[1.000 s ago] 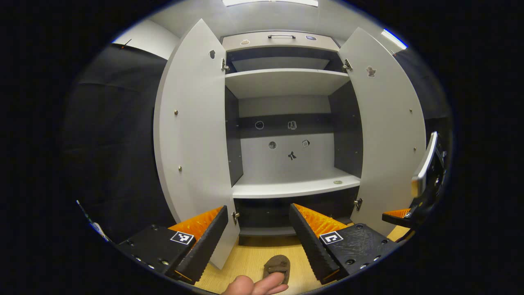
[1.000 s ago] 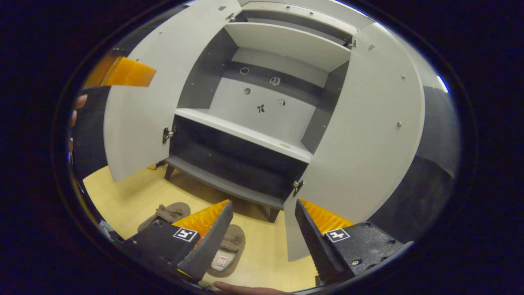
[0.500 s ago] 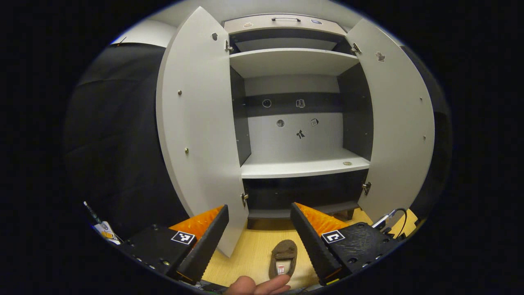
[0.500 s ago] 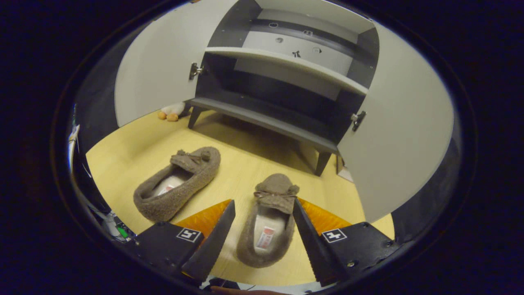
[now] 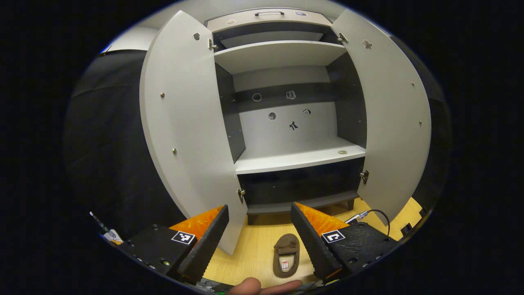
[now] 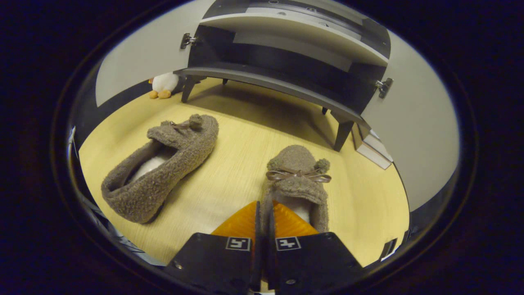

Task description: Grab one shoe with the right hand and put it into the shoe cabinet, grab the other shoe with the left hand and put it into the shoe cabinet; then close the right door with the right hand and the left door with the left hand.

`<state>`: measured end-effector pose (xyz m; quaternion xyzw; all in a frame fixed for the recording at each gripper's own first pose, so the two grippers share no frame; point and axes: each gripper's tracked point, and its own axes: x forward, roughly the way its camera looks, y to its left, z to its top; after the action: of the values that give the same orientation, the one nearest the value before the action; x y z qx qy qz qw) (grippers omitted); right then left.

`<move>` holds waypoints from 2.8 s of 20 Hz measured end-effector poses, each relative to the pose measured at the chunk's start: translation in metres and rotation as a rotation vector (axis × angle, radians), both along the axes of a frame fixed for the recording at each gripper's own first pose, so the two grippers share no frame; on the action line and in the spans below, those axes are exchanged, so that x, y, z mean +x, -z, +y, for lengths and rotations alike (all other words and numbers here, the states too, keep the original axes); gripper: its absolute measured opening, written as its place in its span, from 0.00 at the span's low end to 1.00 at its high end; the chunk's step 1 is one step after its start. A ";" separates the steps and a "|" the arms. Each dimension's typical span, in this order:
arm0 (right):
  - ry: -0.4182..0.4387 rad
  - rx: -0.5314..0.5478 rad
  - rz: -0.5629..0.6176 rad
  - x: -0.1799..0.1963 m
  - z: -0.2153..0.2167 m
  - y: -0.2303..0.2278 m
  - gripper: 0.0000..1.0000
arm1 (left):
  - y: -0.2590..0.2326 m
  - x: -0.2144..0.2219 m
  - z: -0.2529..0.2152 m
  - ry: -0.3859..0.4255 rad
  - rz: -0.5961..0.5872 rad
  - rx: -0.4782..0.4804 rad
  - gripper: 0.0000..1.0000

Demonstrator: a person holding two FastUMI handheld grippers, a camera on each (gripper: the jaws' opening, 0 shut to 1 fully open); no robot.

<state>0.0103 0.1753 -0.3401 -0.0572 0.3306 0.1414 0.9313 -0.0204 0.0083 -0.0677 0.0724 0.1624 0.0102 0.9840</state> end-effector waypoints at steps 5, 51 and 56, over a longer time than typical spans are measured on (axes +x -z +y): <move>0.013 -0.019 -0.048 0.002 -0.012 -0.018 0.05 | 0.002 0.007 -0.004 0.019 -0.007 -0.013 0.96; 0.122 -0.111 -0.666 0.262 -0.090 -0.409 0.72 | 0.034 0.012 0.063 -0.130 -0.026 -0.151 0.95; 0.206 -0.069 -1.002 0.182 -0.126 -0.470 1.00 | 0.039 0.015 0.057 -0.103 -0.026 -0.141 0.95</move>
<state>0.1926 0.0496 0.1297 -0.1155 -0.1480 -0.0070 0.9822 -0.0056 0.0650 -0.1065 -0.0055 0.1533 0.0501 0.9869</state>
